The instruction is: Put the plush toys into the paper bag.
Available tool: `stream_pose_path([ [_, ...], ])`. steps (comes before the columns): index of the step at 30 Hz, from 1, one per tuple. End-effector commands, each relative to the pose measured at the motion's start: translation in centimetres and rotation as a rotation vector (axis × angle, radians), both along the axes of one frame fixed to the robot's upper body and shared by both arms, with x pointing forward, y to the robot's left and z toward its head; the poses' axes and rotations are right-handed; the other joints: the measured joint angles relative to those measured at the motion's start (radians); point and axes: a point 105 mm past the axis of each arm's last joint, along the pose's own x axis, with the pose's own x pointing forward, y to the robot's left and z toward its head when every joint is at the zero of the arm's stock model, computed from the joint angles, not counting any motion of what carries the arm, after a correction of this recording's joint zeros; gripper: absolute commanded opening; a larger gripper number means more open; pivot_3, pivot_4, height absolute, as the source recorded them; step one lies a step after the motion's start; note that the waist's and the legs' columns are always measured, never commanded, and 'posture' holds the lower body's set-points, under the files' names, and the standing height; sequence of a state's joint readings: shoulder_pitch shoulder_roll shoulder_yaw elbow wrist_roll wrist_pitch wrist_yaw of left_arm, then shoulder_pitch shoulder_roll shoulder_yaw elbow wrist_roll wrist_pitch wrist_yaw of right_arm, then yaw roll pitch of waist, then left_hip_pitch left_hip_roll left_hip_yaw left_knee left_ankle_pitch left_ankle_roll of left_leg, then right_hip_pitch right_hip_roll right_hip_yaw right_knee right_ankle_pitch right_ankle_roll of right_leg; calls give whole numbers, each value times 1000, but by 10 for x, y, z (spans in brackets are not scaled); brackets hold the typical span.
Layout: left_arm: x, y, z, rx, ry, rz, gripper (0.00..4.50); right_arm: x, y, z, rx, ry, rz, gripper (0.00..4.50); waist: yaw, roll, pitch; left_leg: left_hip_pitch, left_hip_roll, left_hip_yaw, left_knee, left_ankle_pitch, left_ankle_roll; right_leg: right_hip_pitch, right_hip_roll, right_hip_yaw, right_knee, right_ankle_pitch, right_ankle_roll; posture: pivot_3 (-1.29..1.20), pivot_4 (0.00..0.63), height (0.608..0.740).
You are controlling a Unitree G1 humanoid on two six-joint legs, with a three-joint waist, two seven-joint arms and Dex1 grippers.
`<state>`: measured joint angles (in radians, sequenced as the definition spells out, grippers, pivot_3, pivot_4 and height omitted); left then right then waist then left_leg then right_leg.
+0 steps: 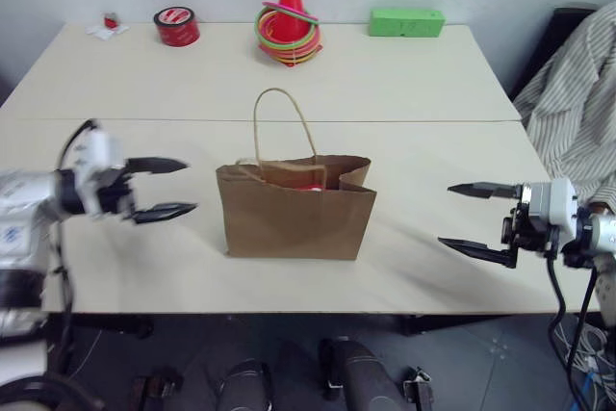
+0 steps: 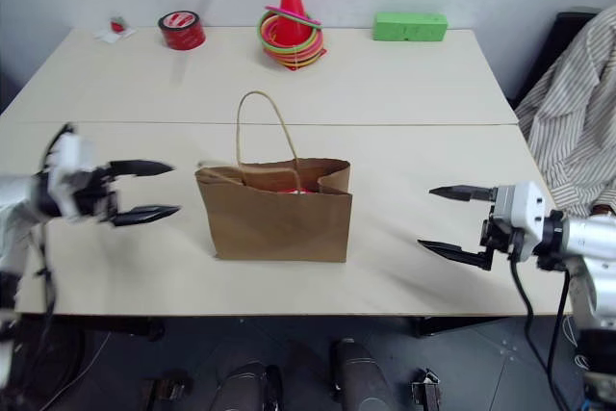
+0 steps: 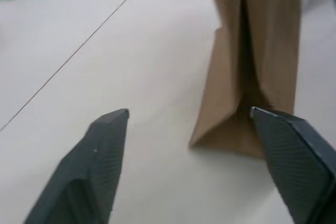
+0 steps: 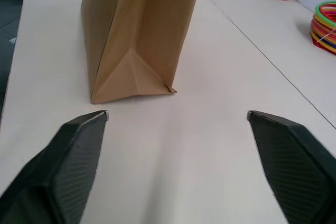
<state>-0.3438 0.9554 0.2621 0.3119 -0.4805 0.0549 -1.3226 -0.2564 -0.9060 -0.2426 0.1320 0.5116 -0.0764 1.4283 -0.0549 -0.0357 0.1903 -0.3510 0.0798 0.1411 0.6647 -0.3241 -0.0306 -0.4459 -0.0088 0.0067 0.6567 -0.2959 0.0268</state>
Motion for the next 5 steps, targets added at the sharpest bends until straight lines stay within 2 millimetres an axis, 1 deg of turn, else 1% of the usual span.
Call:
stream_pose_path([
  [1,-24,17,5,79,-72,91,4020,-1,-10,13,-63,3,50,4454,0,0,0,0,0,0,0,0,0,0,0,0,0,0,0,0,150,740],
  [3,-35,25,0,91,-65,146,4020,2,-12,14,-85,14,62,4454,0,0,0,0,0,1,0,-1,0,0,0,0,0,0,0,0,150,740],
  [5,-43,29,-2,94,-60,174,4020,5,-13,13,-93,17,62,4454,1,0,0,0,0,1,0,-1,1,0,0,0,0,0,-1,0,150,740],
])
